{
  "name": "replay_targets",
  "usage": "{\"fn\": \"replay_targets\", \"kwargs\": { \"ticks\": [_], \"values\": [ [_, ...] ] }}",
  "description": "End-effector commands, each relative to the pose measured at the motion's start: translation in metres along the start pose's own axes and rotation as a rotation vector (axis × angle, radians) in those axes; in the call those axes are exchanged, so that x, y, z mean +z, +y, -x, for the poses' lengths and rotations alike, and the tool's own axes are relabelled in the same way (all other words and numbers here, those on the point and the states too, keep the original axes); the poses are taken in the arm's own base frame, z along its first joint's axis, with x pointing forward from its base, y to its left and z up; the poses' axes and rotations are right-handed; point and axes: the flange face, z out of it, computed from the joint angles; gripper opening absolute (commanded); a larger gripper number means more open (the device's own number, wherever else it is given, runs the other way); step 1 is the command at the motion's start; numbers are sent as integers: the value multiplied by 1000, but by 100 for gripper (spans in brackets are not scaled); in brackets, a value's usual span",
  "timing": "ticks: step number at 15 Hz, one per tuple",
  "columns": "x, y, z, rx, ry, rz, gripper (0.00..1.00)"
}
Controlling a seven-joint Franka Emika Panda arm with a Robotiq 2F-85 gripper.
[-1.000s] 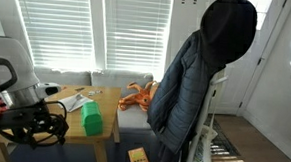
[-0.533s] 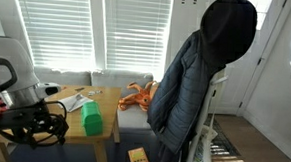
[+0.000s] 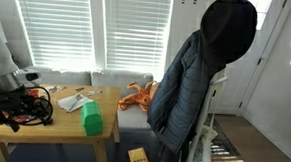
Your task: Press the button on the remote
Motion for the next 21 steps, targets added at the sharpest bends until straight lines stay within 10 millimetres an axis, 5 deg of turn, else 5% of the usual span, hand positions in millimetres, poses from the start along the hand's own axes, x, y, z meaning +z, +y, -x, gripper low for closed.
{"fn": "replay_targets", "kwargs": {
  "ticks": [1, 11, 21],
  "values": [
    [-17, -10, -33, -30, 124, -27, 74],
    [-5, -39, -82, -184, 327, -125, 4],
    [23, -28, -85, -239, 311, -156, 1]
  ]
}}
